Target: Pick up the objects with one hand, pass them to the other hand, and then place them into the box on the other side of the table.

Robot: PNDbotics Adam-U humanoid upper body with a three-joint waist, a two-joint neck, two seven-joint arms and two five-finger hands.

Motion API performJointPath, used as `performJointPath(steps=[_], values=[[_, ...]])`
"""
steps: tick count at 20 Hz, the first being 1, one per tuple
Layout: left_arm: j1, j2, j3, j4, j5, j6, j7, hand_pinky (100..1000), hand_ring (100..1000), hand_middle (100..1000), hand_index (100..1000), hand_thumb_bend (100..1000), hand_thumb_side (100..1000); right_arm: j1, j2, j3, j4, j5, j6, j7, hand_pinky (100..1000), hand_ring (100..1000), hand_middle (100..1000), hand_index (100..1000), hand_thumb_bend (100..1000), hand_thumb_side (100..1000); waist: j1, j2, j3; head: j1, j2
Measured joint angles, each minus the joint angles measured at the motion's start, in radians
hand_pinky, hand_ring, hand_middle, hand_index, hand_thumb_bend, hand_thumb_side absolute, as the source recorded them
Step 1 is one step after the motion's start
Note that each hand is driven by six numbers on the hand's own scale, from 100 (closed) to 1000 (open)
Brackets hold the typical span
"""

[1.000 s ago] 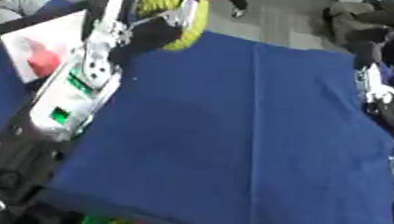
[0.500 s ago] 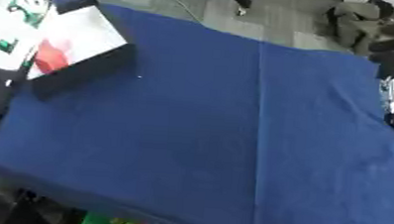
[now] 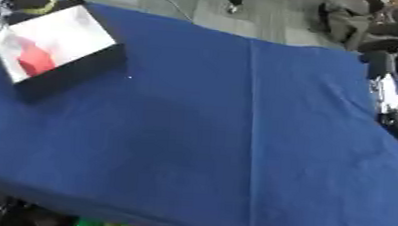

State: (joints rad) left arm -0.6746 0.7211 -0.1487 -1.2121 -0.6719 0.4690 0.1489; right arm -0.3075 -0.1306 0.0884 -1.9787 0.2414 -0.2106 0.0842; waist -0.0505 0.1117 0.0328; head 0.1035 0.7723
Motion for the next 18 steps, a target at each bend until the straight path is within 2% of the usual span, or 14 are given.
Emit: performJointPath(steps=[1,2,3,5,6,9,12,13,14,15,16,18], values=[[-0.002,-0.005,-0.014,0.023,-0.014,0.015,-0.014,672,639,616,721,516,354,0.0,0.0,0.0,0.0,0.0,0.0,0.003,652,683,722,887,100,470,0.0,0.0,-0.001,-0.002,0.0],[-0.006,-0.011,-0.027,0.047,-0.029,0.029,-0.029,720,722,713,802,558,477,0.0,0.0,0.001,0.0,0.0,0.0,0.004,652,682,721,887,100,470,0.0,0.0,-0.002,-0.005,0.0],[-0.012,-0.017,-0.039,0.072,-0.045,0.044,-0.044,756,772,773,834,574,604,0.001,0.001,0.001,0.0,0.0,0.0,0.005,652,682,721,887,100,468,0.0,0.0,-0.003,-0.007,0.0],[-0.032,-0.034,-0.062,0.13,-0.08,0.078,-0.077,780,804,810,885,614,789,0.003,0.001,0.004,0.0,0.0,0.0,0.008,652,682,720,886,100,470,0.0,-0.001,-0.004,-0.009,0.0],[-0.062,-0.049,-0.072,0.194,-0.125,0.096,-0.095,786,815,823,894,626,835,0.006,0.002,0.005,0.0,0.0,0.001,0.01,652,682,720,886,100,470,0.0,-0.002,-0.005,-0.009,0.0],[-0.171,-0.114,-0.056,0.42,-0.346,0.099,-0.13,800,831,843,910,618,889,0.009,0.002,0.005,0.0,0.0,0.002,0.013,652,682,718,885,100,470,-0.002,-0.004,-0.001,-0.013,0.0],[-0.206,-0.15,-0.002,0.526,-0.512,0.075,-0.13,808,838,851,917,571,895,0.009,0.002,0.005,0.0,0.0,0.004,0.016,652,682,717,884,100,470,-0.006,-0.004,0.005,-0.017,0.0],[-0.209,-0.154,0.013,0.539,-0.543,0.071,-0.126,809,838,851,918,553,896,0.009,0.003,0.005,0.0,0.0,0.004,0.017,652,682,717,884,100,470,-0.006,-0.005,0.006,-0.017,0.0],[-0.212,-0.158,0.025,0.545,-0.563,0.067,-0.12,810,837,850,920,490,957,0.01,0.003,0.005,0.0,0.0,0.004,0.019,652,682,716,883,100,470,-0.006,-0.005,0.008,-0.018,0.0],[-0.214,-0.159,0.035,0.545,-0.572,0.065,-0.113,812,836,850,923,460,920,0.01,0.003,0.005,0.0,0.0,0.004,0.021,652,683,718,886,100,470,-0.006,-0.005,0.008,-0.018,0.0],[-0.214,-0.16,0.042,0.54,-0.573,0.064,-0.105,812,834,849,924,418,931,0.013,0.003,0.005,0.0,0.0,0.003,0.023,652,683,719,886,100,470,-0.006,-0.006,0.009,-0.018,0.0],[-0.214,-0.159,0.051,0.506,-0.547,0.063,-0.082,809,824,839,924,261,955,0.018,0.003,0.005,0.0,0.0,0.004,0.025,653,689,726,890,100,470,-0.006,-0.006,0.011,-0.019,0.0]])
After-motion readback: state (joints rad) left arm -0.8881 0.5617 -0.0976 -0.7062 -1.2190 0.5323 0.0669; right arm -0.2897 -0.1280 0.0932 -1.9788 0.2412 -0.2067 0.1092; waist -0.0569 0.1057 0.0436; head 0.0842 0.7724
